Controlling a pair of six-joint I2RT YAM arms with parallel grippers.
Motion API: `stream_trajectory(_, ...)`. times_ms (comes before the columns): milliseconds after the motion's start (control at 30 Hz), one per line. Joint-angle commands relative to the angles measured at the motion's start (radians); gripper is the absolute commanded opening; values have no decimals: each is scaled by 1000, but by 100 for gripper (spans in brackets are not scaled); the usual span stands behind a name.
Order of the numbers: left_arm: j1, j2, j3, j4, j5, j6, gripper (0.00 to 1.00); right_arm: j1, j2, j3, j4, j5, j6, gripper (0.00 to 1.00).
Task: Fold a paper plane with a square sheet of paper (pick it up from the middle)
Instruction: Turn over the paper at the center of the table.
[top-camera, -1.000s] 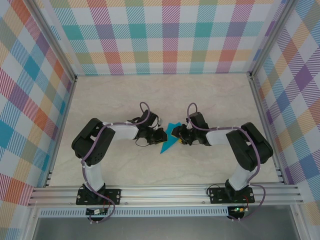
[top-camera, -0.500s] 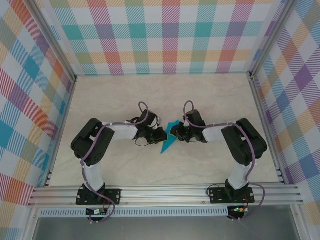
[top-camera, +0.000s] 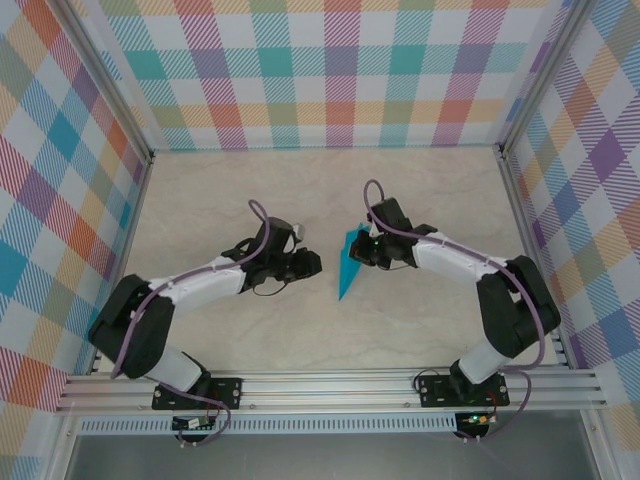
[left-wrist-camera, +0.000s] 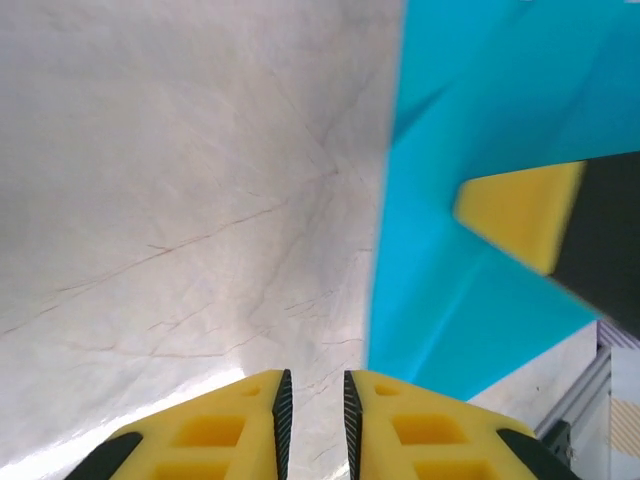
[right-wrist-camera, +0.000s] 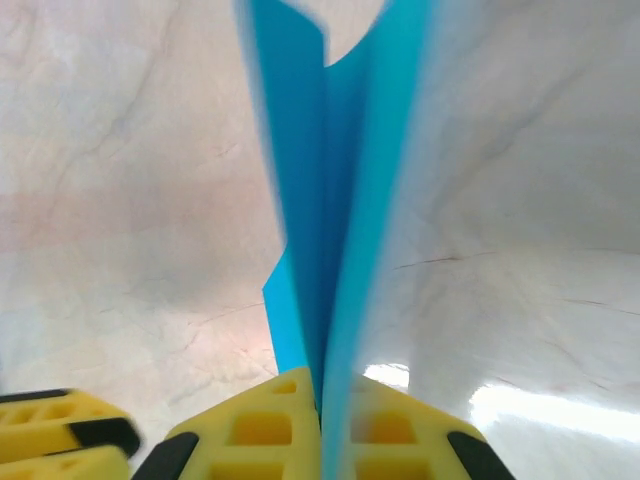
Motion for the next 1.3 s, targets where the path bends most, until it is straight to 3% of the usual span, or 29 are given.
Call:
stream_trajectory(0, 14, -115, -62, -92, -170, 12, 23, 55, -25, 137, -492, 387, -124, 4)
stream_trajectory(100, 14, -207, -109, -123, -258, -1, 25, 113, 30, 259, -744, 612, -62, 5)
stream_trajectory(233, 16, -299, -149, -157, -357, -19, 26, 184, 164, 377, -920, 721, 22, 5)
stream_trajectory(400, 17, -405, -183, -183, -437, -43, 27, 259, 413, 543, -982, 653, 75, 8)
stream_trajectory(500, 17, -454, -186, -217, -466, -42, 33, 290, 556, 644, -1030, 591, 107, 11)
stream_trajectory(633, 17, -527, -221, -248, -462, -56, 36, 302, 676, 730, -1082, 535, 125, 13)
stream_trajectory(833, 17, -566, -263, -248, -413, -75, 41, 300, 689, 730, -1119, 533, 125, 18)
stream_trajectory(1267, 17, -479, -223, -234, -353, -68, 41, 293, 719, 844, -1142, 506, 52, 17)
